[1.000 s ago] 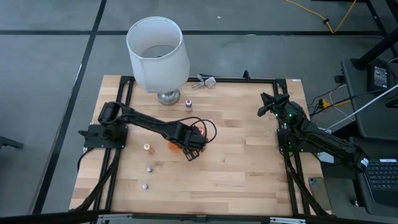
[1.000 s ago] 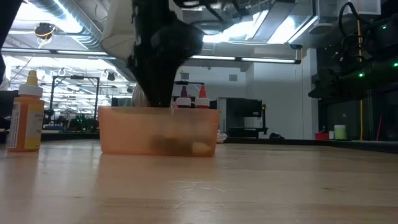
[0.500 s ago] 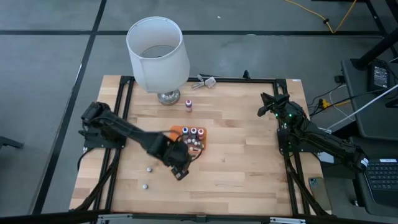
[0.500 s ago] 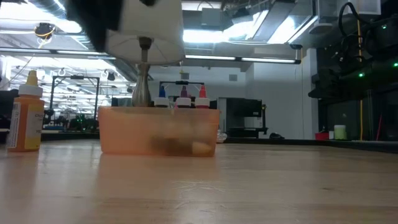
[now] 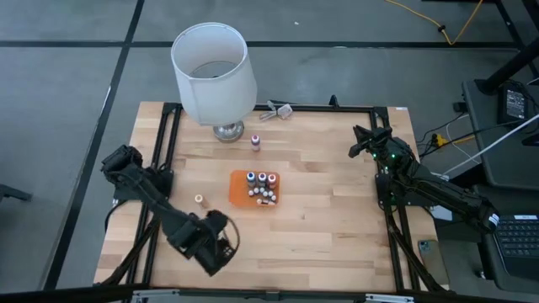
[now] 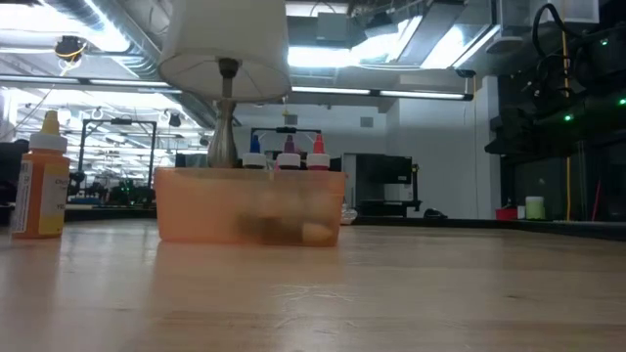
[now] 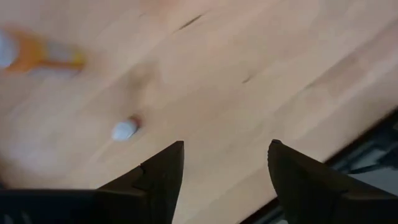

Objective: Pick & Place food coloring
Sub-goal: Put the small red food coloring bottle into the orange bin

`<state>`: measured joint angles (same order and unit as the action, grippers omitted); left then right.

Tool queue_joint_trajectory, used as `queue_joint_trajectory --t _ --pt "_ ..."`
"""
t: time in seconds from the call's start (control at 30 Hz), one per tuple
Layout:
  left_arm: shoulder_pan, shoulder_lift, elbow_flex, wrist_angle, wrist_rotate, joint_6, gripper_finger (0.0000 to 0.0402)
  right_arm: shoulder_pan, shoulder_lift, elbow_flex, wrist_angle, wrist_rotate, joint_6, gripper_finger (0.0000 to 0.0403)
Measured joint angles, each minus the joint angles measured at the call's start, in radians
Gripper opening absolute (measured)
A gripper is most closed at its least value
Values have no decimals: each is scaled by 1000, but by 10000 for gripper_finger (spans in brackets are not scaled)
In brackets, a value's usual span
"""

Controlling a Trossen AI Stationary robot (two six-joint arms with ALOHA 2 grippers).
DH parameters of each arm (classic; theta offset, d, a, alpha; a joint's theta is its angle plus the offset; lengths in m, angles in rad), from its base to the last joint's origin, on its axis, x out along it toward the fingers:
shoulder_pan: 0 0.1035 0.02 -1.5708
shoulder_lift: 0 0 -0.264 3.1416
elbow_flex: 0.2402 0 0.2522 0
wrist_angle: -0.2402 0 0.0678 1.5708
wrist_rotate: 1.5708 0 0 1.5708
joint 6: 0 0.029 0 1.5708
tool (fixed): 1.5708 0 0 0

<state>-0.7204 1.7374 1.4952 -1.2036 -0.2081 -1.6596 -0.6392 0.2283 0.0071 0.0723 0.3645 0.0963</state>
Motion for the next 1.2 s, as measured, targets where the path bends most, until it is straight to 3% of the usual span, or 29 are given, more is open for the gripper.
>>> queue_joint_trajectory --t 0.23,0.63,0.97,1.2 --pt "-79 11 -5 -145 -6 -184 247 0 0 0 0 0 0 58" --pt "-75 19 -257 -19 42 -315 250 0 0 0 0 0 0 58" --pt "-26 20 -398 201 67 -226 245 0 0 0 0 0 0 58" --pt "-3 20 -400 210 45 -167 241 0 0 0 0 0 0 58"
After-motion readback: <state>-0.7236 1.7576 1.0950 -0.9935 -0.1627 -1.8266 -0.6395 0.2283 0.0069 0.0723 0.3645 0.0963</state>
